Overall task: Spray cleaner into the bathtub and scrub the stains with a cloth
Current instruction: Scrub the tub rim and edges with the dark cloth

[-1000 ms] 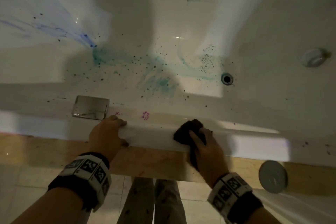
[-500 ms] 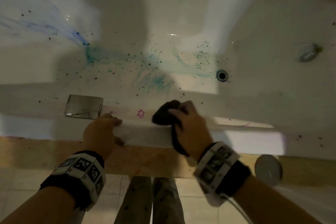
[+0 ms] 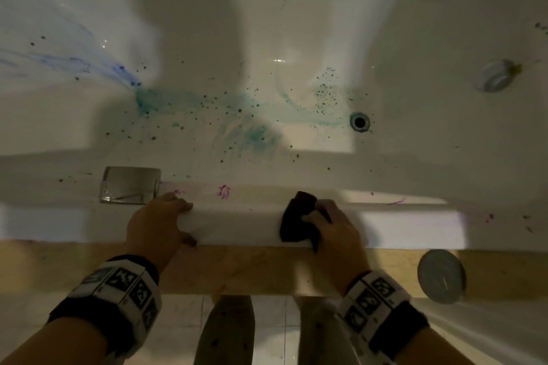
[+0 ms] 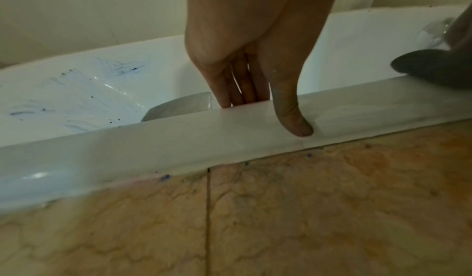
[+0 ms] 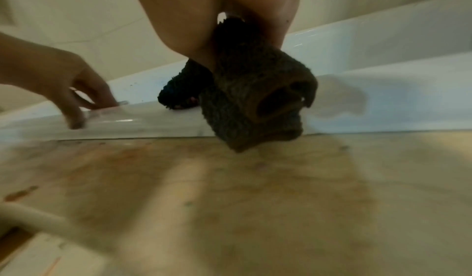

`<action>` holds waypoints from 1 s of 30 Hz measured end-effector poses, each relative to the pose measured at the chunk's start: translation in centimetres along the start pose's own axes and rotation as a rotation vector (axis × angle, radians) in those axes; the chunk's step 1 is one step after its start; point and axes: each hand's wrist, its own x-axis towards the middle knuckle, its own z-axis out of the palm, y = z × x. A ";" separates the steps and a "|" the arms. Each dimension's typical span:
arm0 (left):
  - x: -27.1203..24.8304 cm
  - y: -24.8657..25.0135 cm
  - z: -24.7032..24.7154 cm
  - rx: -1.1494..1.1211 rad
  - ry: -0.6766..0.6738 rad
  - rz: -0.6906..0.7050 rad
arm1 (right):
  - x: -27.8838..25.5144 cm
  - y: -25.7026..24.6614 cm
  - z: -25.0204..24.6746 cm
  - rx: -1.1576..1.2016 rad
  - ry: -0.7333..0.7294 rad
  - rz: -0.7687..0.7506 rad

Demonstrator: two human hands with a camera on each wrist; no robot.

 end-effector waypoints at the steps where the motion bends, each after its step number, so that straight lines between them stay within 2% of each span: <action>1: 0.1 0.3 -0.2 0.031 -0.009 -0.007 | 0.1 1.4 -0.9 -0.007 0.030 0.014; 6: -0.1 2.2 -1.0 0.211 -0.088 -0.077 | 1.3 9.2 -4.7 -0.163 0.003 0.049; 10: -0.5 5.6 -1.1 0.304 -0.137 -0.134 | 3.1 15.7 -10.4 -0.233 0.027 0.185; 12: -1.1 9.1 -0.5 0.249 -0.111 -0.067 | 3.2 18.2 -13.9 -0.170 0.088 0.212; 15: -2.8 16.9 1.3 0.045 -0.040 0.123 | 2.1 21.2 -19.3 -0.046 0.321 0.190; 17: -3.3 22.0 3.1 0.024 -0.074 0.211 | 1.2 23.9 -22.6 -0.020 0.404 0.194; 20: -3.4 28.2 6.0 0.047 -0.135 0.273 | -0.4 28.8 -25.7 -0.091 0.441 0.259; 24: -3.1 31.3 7.8 0.097 -0.119 0.227 | -3.7 34.0 -25.9 -0.201 0.375 0.445; 27: -2.5 31.4 7.9 0.130 -0.091 0.202 | -5.8 34.4 -23.1 -0.126 0.342 0.623; 30: -2.3 31.6 8.0 0.110 -0.094 0.179 | -6.5 32.5 -18.7 -0.053 0.259 0.691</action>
